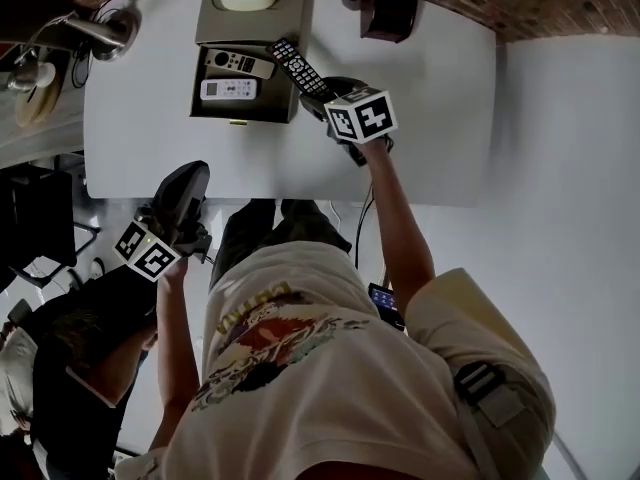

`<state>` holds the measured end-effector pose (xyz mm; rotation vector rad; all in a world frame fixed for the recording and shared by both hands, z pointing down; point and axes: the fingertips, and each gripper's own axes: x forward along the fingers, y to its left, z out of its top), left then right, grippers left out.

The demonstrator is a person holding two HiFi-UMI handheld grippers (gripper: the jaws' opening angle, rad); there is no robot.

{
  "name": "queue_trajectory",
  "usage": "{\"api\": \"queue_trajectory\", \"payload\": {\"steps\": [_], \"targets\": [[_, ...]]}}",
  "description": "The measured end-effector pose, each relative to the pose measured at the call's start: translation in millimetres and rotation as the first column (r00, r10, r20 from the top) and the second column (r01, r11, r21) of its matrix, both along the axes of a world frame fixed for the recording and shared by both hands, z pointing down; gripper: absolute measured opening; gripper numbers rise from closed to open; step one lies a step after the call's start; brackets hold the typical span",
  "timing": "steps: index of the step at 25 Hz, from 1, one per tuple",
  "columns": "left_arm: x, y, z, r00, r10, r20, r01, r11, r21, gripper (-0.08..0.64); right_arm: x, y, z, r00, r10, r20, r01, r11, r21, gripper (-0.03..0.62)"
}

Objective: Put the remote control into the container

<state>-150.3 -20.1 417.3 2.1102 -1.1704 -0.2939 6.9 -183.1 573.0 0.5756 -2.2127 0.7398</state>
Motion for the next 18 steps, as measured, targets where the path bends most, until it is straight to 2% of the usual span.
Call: {"api": "queue_trajectory", "payload": {"steps": [4, 8, 14, 18], "targets": [[-26.9, 5.4, -1.0, 0.999, -0.033, -0.015, 0.033, 0.999, 0.004, 0.006, -41.5, 15.0, 4.8, 0.992, -0.121, -0.031, 0.121, 0.992, -0.018, 0.247], [-54.9, 11.6, -0.4, 0.998, -0.059, -0.026, 0.060, 0.998, 0.007, 0.005, -77.6, 24.1, 13.4, 0.971, -0.226, -0.081, 0.225, 0.974, -0.016, 0.247], [-92.8, 23.0, 0.3, 0.994, -0.102, -0.037, 0.103, 0.994, 0.025, 0.005, -121.0, 23.5, 21.5, 0.935, -0.321, -0.153, 0.327, 0.945, 0.011, 0.247], [-114.8, 30.9, 0.4, 0.989, -0.134, -0.060, 0.136, 0.990, 0.038, 0.006, -134.3, 16.4, 21.4, 0.912, -0.347, -0.220, 0.363, 0.931, 0.035, 0.247]]}}
